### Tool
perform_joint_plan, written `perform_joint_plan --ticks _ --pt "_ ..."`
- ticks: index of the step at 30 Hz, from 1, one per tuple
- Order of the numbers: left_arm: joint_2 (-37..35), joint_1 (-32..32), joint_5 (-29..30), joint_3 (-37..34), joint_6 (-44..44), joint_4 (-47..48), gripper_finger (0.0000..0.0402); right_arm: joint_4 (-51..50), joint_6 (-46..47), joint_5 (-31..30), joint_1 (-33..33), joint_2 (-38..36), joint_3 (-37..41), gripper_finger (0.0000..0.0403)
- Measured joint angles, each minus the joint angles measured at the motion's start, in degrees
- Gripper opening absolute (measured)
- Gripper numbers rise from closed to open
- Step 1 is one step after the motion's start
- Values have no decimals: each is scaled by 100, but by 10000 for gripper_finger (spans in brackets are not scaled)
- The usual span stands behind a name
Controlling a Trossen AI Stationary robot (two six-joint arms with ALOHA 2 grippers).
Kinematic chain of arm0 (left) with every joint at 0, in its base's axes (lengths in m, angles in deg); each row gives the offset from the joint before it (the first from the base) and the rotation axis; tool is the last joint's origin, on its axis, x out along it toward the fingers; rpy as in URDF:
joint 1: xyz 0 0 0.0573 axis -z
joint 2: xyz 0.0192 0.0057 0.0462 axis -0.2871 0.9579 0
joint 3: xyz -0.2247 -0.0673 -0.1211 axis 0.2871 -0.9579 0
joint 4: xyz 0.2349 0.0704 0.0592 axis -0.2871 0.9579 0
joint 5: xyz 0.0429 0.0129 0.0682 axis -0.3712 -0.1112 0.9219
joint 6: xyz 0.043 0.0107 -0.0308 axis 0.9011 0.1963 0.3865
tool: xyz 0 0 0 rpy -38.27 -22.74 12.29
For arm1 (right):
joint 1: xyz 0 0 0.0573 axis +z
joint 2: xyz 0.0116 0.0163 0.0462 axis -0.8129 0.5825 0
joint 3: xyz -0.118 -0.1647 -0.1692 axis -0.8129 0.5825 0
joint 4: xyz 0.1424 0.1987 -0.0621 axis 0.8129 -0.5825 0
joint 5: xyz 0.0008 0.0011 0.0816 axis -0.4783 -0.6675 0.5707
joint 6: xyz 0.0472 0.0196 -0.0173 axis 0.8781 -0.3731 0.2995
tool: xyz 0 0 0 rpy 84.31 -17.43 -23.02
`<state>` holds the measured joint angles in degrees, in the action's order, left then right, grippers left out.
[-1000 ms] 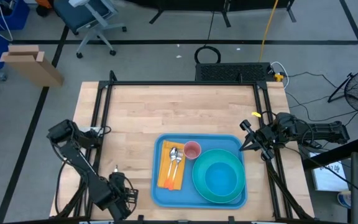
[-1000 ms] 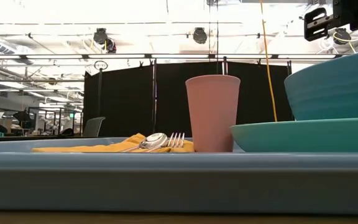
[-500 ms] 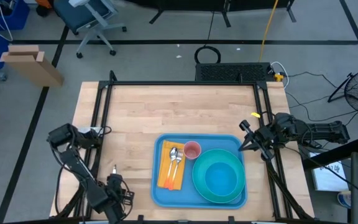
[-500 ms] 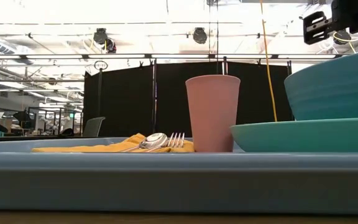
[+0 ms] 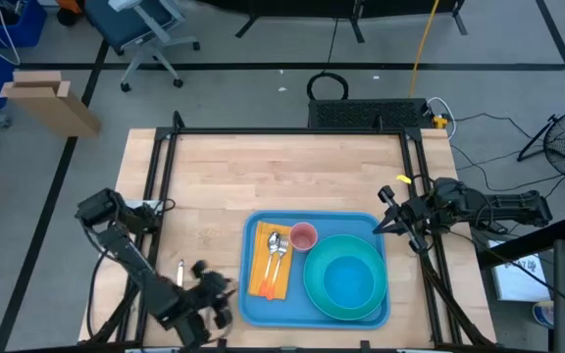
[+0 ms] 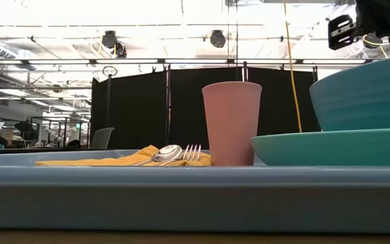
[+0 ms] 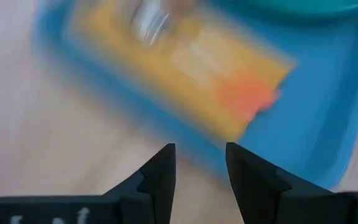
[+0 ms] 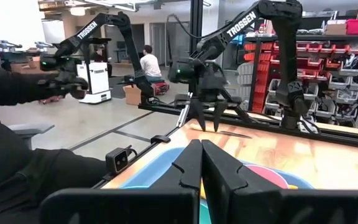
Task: Set up tray
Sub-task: Put the yellow knife on the yellow napkin, left of the orange spoon
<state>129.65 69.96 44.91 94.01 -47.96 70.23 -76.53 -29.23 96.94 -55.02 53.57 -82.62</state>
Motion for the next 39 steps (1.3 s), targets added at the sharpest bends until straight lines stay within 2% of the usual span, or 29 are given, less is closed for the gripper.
perform_joint_plan --ticks 2,4,5,8,12,14,16,18,20,23,26,29,34,36,39 --pt "-14 -312 507 18 2214 -717 145 31 -9 1 0 0 1 0" --pt "-47 -770 366 185 3924 -1075 145 69 -13 1 0 0 -1 0" --pt "-120 -1036 229 314 4430 -1042 145 87 -28 -1 0 4 -1 0" --pt "-464 -1787 16 742 5181 -553 145 113 -112 -1 0 30 1 0" --pt "-1277 -2155 444 770 5380 495 145 219 -232 -1 0 111 1 0" --pt "-1873 -2061 777 638 4938 845 145 221 -279 -1 0 143 1 0" --pt "-2448 -1733 1071 408 4103 1302 145 215 -306 -1 0 168 1 0" --pt "-2853 -1272 1105 145 2903 1722 145 210 -319 3 0 187 1 0" --pt "-3062 -848 895 -145 1512 2253 138 212 -350 5 0 199 1 0" --pt "-2980 -441 69 -554 -61 2817 112 209 -357 5 0 201 1 0" --pt "-2716 -100 -844 -867 -1078 2879 76 156 -302 13 0 201 1 0" --pt "-2443 278 -1764 -932 -2007 2654 44 76 -245 14 0 212 1 0" --pt "-1910 828 -2950 -852 -3569 1891 10 111 -235 1 0 231 126 0" --pt "-1632 926 -3500 -852 -3912 1627 5 246 -247 -1 0 244 217 0" --pt "-1253 981 -3728 -854 -3925 1228 13 448 -251 -1 0 243 301 0"
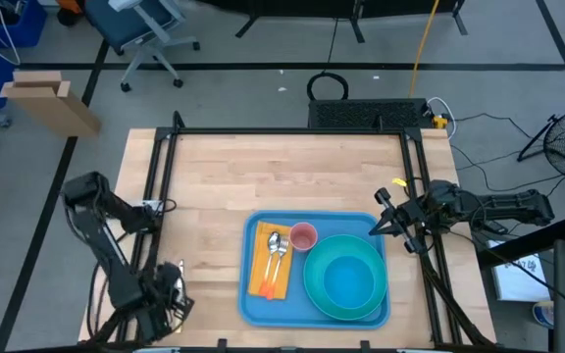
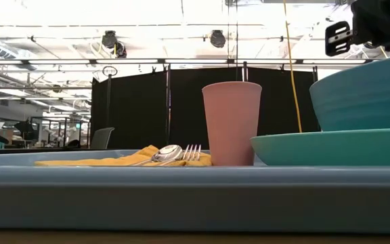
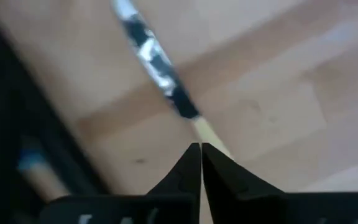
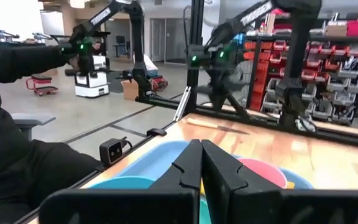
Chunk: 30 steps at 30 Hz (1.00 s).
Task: Set up tray
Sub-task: Put the yellow knife on the yellow napkin, left of the orange spoon
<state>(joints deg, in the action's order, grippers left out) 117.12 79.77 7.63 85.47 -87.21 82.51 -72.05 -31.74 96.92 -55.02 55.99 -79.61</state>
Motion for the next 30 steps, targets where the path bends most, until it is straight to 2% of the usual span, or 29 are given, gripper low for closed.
perform_joint_plan --ticks 3,7,10,14,18,20,23,26,30 --pt "303 -45 43 -2 108 -597 45 85 4 2 0 0 22 0" --pt "598 -42 111 2 130 -1361 121 93 2 0 -1 0 22 0" --pt "699 -60 -183 -2 112 -1393 194 137 15 -2 -2 0 22 0" --pt "695 -72 -228 1 -48 -1098 290 201 37 0 -1 0 22 0" --pt "709 -156 -495 -8 -100 -999 351 252 147 0 0 2 22 0" --pt "788 -213 -529 -58 -102 -1013 359 238 150 -1 0 2 22 0" --pt "1052 -288 -714 -105 -57 -1058 348 236 151 -1 0 3 22 0" --pt "1270 -297 -687 -164 4 -1281 319 229 160 0 0 4 22 0" --pt "1308 -345 -517 -199 27 -1507 257 218 196 4 0 4 22 0"
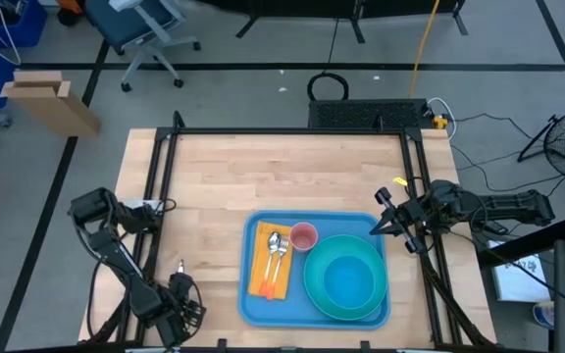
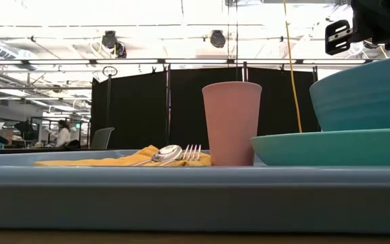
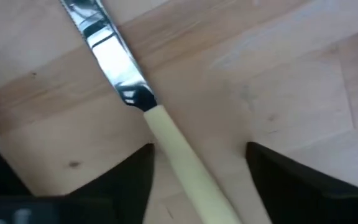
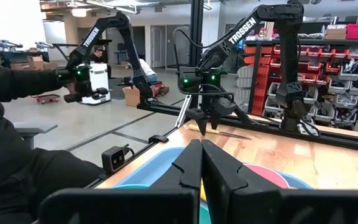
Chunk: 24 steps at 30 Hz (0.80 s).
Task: Set up tray
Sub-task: Put the yellow knife on the yellow napkin, left of the orange spoon
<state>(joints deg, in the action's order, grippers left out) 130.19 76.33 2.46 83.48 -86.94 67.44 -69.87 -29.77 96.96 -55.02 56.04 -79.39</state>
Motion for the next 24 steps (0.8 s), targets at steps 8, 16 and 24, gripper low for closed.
perform_joint_plan --ticks 8,16,24 --pt "-24 -250 233 -17 351 -32 74 14 -30 12 0 0 0 0" --pt "-26 -317 1059 -26 216 53 47 16 -42 16 0 0 0 0" --pt "62 -564 3139 461 423 545 47 29 -44 18 0 0 0 0"
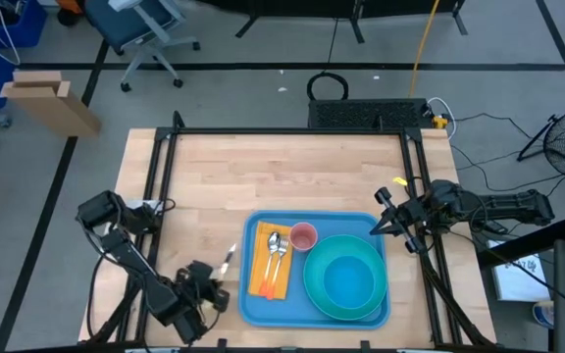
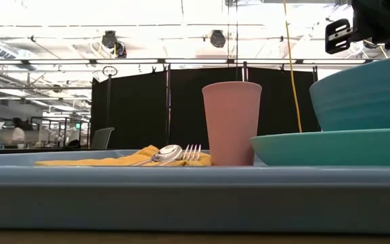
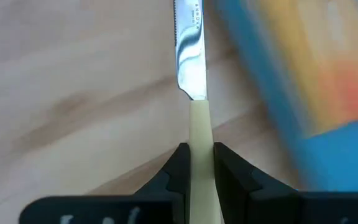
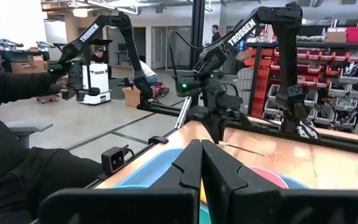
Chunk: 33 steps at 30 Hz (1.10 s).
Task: Set up tray
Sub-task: Put the yellow knife on the yellow napkin, left of the orange spoon
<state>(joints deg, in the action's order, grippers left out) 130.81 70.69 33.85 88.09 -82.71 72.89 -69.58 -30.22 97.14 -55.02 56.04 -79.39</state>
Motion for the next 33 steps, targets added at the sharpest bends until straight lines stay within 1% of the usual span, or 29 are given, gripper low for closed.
perform_joint_plan --ticks 1,2,5,6,11,15,18,21,23,28,30,33 --pt "-13 -83 226 116 77 55 47 25 -1 0 0 0 2 0" --pt "-16 -172 320 229 168 130 47 60 -2 0 -1 0 2 0" --pt "-9 -461 396 541 337 704 47 148 -1 2 0 0 2 0" --pt "-14 -567 531 645 421 801 47 155 1 2 0 -2 2 0" --pt "-24 -1212 1021 943 724 654 47 170 0 2 -1 -2 2 0" --pt "-25 -1754 941 969 1298 -170 47 197 26 2 0 -2 2 0" --pt "-25 -2003 994 969 1764 -789 47 157 60 3 -1 -2 2 0" --pt "21 -2176 893 981 2097 -1314 47 109 20 4 -1 -1 2 0" --pt "180 -2232 866 982 2061 -1518 47 110 9 4 -1 0 2 0" --pt "742 -2156 715 1128 1453 -1564 47 110 3 4 -1 0 2 0" --pt "926 -2113 610 1337 1266 -1314 47 112 3 4 0 -2 2 0" --pt "1096 -2070 315 1758 995 -535 47 122 16 4 -1 -2 2 0"
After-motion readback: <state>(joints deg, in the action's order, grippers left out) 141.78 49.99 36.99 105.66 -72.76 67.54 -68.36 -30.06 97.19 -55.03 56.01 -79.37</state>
